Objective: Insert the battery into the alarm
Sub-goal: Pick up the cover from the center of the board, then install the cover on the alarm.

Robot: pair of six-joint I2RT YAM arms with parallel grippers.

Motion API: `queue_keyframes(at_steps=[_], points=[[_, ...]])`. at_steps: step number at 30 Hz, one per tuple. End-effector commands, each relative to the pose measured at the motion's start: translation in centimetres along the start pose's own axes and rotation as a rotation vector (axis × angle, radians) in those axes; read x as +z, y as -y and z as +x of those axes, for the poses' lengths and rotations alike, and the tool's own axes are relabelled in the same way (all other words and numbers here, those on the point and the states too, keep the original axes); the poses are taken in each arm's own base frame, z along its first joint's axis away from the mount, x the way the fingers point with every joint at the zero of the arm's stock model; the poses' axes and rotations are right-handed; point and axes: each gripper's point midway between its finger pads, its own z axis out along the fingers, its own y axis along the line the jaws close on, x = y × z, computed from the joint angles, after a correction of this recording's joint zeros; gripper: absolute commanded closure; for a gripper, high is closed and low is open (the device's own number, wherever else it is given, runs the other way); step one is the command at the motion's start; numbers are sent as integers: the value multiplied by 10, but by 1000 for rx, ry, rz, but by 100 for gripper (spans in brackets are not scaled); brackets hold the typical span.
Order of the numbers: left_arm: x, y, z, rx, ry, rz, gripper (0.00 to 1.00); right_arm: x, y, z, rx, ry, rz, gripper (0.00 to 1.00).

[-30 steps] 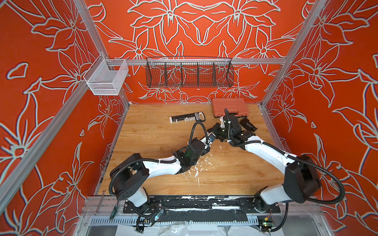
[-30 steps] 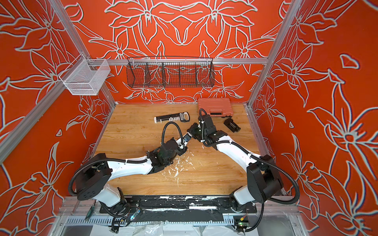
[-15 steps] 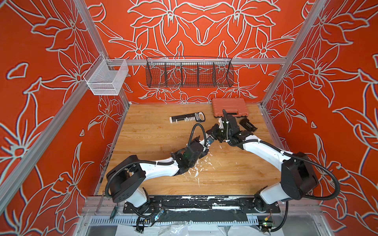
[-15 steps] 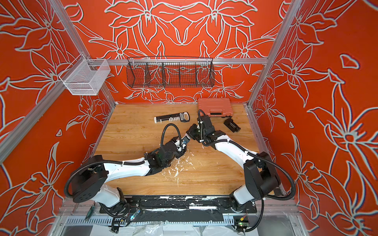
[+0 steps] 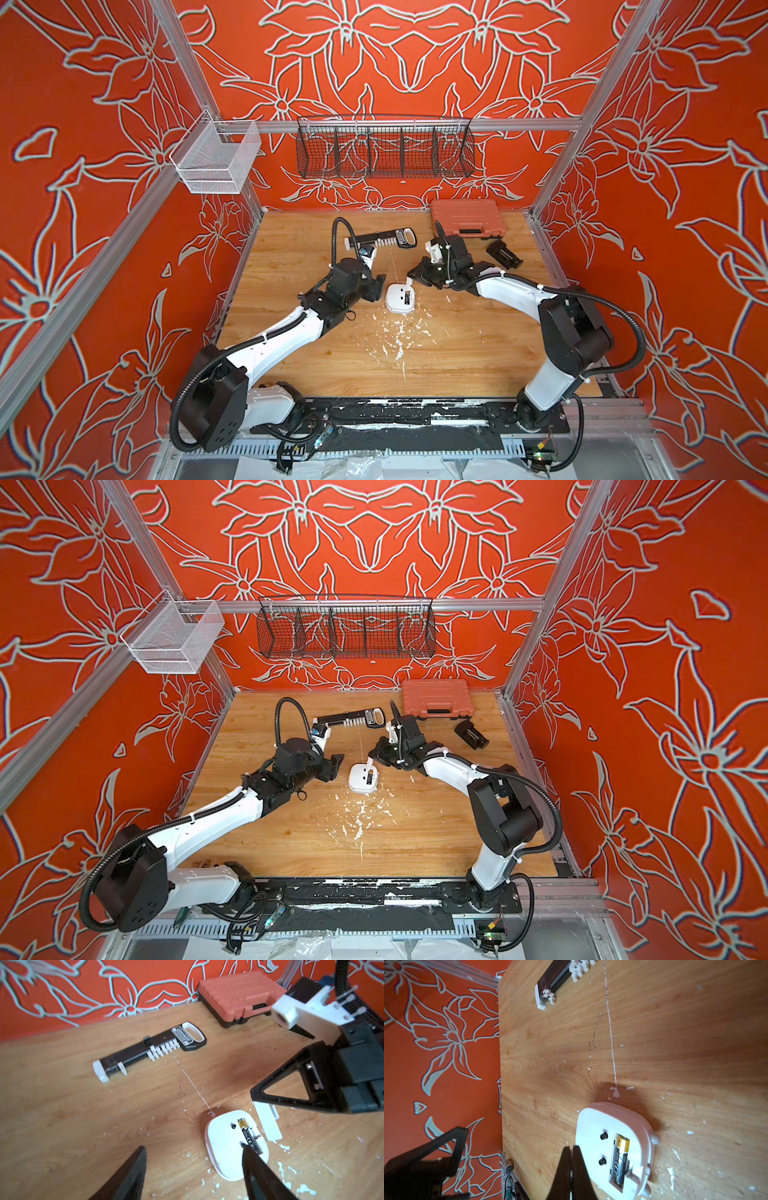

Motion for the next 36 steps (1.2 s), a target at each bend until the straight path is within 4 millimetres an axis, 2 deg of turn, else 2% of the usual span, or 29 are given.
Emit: queue_keyframes(at_steps=[1, 3, 8, 21, 36], points=[[6, -2, 33, -220, -155, 94, 30, 5, -10, 1, -123, -29, -32, 100], [13, -3, 43, -254, -211, 116, 30, 8, -3, 5, -127, -56, 6, 100], [25, 8, 60, -287, -291, 192, 33, 11, 8, 14, -173, -96, 105, 100], [47, 20, 95, -348, -424, 264, 36, 22, 37, 25, -131, -92, 181, 100], [62, 17, 117, -357, -482, 252, 40, 31, 46, 32, -98, -79, 205, 100]])
